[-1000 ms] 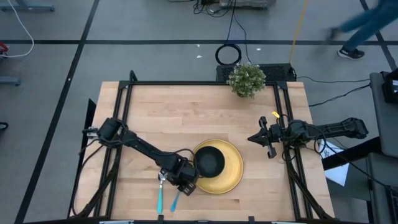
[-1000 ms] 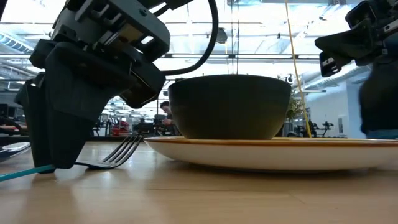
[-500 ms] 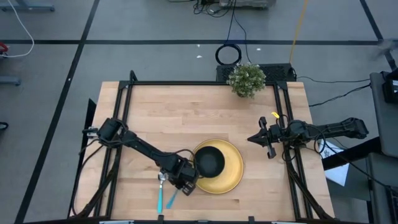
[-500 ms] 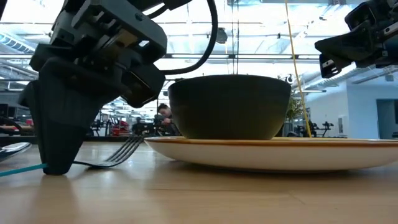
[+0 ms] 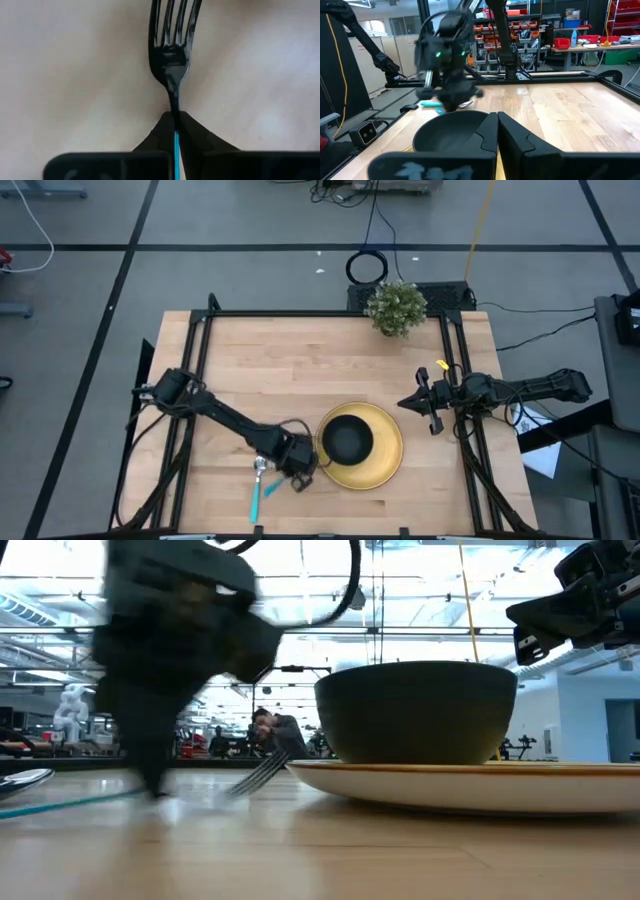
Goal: Set table place
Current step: Put the blue fork on the yellow plate to the right of the black bowl
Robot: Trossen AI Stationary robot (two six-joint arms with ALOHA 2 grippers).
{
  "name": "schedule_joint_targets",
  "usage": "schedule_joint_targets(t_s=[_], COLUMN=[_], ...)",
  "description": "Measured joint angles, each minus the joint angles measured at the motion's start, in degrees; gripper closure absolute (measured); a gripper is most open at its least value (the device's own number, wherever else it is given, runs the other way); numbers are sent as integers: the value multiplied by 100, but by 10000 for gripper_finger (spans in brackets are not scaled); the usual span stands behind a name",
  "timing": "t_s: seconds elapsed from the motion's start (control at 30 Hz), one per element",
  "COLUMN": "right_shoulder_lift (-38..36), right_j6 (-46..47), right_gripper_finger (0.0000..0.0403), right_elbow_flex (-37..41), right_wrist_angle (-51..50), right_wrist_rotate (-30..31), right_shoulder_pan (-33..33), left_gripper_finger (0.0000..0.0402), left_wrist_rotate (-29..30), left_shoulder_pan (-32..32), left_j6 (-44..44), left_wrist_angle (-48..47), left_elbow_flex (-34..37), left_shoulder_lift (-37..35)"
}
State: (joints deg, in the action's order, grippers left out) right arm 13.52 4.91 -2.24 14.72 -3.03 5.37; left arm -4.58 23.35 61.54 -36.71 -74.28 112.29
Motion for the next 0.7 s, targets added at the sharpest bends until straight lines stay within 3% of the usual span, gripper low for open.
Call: schedule_joint_targets(t_s=[0.4,0.7], right_shoulder_lift=[46,92], right_j6=[0,0], right_gripper_finger=[403,403], right_elbow_flex=[0,0], right_wrist_angle=[50,114], right_wrist_rotate=[0,0], right_shoulder_pan=[-2,0], left_gripper_finger=[397,397], left_wrist_rotate=[1491,2456], left_shoulder_pan=[41,-602], left_j6=[171,-876], left_wrist_angle=[-970,-955], left_elbow_flex=[-20,-24], left_shoulder_lift=[-1165,-1395])
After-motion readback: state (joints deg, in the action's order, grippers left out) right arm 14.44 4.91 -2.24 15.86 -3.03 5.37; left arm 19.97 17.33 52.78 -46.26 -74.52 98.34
